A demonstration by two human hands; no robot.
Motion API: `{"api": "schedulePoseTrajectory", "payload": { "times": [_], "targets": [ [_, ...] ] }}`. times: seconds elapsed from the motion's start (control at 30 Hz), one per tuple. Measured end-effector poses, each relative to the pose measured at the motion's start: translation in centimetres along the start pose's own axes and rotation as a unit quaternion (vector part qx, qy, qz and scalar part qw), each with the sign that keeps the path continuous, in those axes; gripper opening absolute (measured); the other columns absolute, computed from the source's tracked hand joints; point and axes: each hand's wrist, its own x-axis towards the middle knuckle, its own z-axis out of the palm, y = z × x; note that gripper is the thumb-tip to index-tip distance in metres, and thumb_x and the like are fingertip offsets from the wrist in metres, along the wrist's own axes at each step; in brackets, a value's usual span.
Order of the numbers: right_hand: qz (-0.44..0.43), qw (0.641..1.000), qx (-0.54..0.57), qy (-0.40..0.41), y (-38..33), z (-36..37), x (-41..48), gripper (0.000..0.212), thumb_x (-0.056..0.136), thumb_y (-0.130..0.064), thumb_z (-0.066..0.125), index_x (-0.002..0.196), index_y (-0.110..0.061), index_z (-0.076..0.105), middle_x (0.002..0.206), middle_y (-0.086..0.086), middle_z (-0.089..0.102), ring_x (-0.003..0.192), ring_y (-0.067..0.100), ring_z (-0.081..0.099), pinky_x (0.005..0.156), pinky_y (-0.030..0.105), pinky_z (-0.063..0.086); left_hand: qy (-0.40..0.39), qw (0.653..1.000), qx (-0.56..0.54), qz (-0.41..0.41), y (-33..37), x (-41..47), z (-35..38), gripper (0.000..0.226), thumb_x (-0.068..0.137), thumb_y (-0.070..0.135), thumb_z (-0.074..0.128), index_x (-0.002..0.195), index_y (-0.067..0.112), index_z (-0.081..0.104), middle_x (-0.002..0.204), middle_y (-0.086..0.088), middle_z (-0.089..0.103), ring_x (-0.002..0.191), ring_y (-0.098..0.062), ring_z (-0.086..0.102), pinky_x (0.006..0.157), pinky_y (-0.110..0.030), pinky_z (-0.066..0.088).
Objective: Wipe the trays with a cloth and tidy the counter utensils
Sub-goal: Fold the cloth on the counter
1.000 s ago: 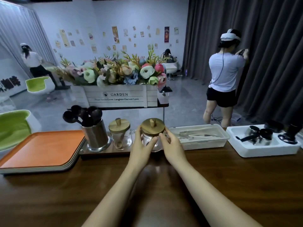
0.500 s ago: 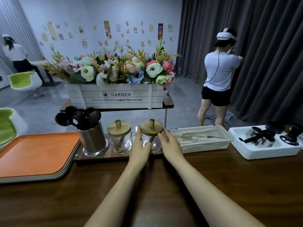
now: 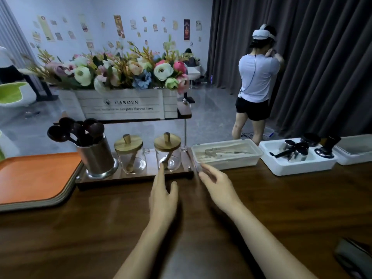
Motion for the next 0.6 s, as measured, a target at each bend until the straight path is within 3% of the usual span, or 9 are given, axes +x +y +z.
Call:
{"api": "schedulePoseTrajectory", "payload": {
  "times": [0.13, 0.27, 0.33, 0.43, 0.6],
  "targets": [
    [0.024, 0.996, -0.083, 0.033, 3.6, -7.5, -6.8, 0.031, 0.098, -0.037, 0.059, 0.128, -0.037, 0.065, 0.125, -0.020, 0.064, 0.120, -0.001, 0.056, 0.101, 0.018, 0.043, -0.063, 0.995, 0.026, 0.072, 2.1, -5.1, 4.2, 0.056, 0.098, 0.012, 0.059, 0.151, 0.027, 0.048, 0.150, 0.015, 0.048, 0.136, 0.004, 0.040, 0.108, -0.014, 0.030],
    [0.070, 0.978, -0.182, 0.073, 6.7, -15.6, -13.7, 0.034, 0.100, -0.044, 0.052, 0.132, -0.041, 0.060, 0.139, -0.017, 0.056, 0.132, 0.011, 0.048, 0.110, 0.034, 0.040, -0.152, 0.974, 0.044, 0.162, 5.3, -10.9, 10.1, 0.049, 0.098, 0.012, 0.060, 0.145, 0.027, 0.056, 0.148, 0.014, 0.052, 0.138, -0.001, 0.044, 0.117, -0.020, 0.032],
    [0.083, 0.967, -0.221, 0.093, 8.0, -19.4, -16.9, 0.035, 0.101, -0.044, 0.051, 0.134, -0.040, 0.059, 0.144, -0.016, 0.051, 0.136, 0.013, 0.044, 0.110, 0.034, 0.037, -0.194, 0.961, 0.054, 0.190, 7.0, -13.8, 13.0, 0.046, 0.100, 0.018, 0.059, 0.144, 0.030, 0.057, 0.148, 0.013, 0.053, 0.137, -0.003, 0.046, 0.116, -0.023, 0.036],
    [0.074, 0.960, -0.244, 0.116, 10.1, -25.2, -20.6, 0.032, 0.101, -0.039, 0.052, 0.131, -0.036, 0.063, 0.140, -0.013, 0.057, 0.130, 0.012, 0.051, 0.106, 0.033, 0.043, -0.220, 0.951, 0.072, 0.205, 9.2, -17.7, 17.1, 0.042, 0.100, 0.022, 0.057, 0.141, 0.031, 0.059, 0.145, 0.013, 0.056, 0.135, -0.006, 0.049, 0.113, -0.029, 0.041],
    [0.146, 0.957, -0.248, 0.048, 13.2, -32.7, -23.5, 0.036, 0.100, -0.046, 0.053, 0.134, -0.037, 0.060, 0.136, -0.011, 0.060, 0.127, 0.019, 0.054, 0.098, 0.033, 0.046, -0.224, 0.949, 0.103, 0.198, 11.7, -23.3, 22.3, 0.041, 0.101, 0.026, 0.057, 0.142, 0.032, 0.059, 0.147, 0.013, 0.055, 0.137, -0.007, 0.048, 0.111, -0.030, 0.043]
  ]
}}
